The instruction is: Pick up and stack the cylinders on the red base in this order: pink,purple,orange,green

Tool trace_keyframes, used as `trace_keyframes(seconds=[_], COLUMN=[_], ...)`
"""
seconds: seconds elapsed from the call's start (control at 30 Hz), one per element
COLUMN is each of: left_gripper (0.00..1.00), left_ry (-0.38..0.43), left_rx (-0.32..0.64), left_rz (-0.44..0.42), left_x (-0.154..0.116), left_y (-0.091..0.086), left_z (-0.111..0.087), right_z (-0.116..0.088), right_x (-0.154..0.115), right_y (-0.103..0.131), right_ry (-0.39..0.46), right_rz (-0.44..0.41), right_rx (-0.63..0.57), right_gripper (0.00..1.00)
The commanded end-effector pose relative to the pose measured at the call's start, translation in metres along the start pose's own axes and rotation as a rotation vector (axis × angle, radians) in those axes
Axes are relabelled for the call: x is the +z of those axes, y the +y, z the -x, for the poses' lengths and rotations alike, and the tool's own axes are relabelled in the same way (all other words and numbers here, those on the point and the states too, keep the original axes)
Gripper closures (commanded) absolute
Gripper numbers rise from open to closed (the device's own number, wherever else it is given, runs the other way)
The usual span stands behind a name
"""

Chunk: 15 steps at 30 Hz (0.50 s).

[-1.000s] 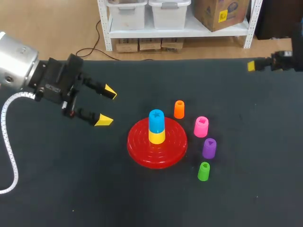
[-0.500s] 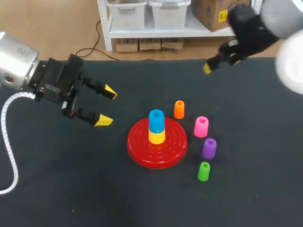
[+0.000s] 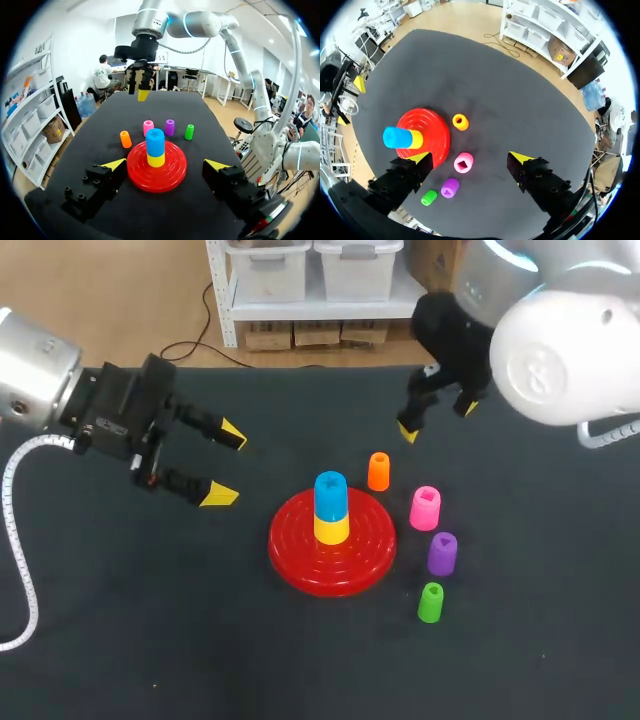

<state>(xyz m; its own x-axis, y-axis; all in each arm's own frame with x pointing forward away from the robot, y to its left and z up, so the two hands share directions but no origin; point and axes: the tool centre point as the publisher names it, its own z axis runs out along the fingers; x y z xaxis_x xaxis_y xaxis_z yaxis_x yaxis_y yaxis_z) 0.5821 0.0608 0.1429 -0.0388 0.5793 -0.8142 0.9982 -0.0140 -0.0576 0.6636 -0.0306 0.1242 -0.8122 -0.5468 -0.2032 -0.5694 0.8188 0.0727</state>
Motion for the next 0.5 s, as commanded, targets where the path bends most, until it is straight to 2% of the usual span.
trace_keyframes(seconds=[0.03, 0.5], left_gripper=[0.00, 0.00], left_ry=[-0.003, -0.003], left_rx=[0.002, 0.002], left_rz=[0.001, 0.001], left_x=[0.000, 0.000], left_y=[0.000, 0.000], left_z=[-0.001, -0.001], right_z=[-0.016, -0.036], right_x=[0.003, 0.052], right_y=[0.009, 0.005], right_ry=[-0.008, 0.112], right_rz=[-0.043, -0.049], right_rx=[-0.009, 0.026], right_gripper=[0.00, 0.00])
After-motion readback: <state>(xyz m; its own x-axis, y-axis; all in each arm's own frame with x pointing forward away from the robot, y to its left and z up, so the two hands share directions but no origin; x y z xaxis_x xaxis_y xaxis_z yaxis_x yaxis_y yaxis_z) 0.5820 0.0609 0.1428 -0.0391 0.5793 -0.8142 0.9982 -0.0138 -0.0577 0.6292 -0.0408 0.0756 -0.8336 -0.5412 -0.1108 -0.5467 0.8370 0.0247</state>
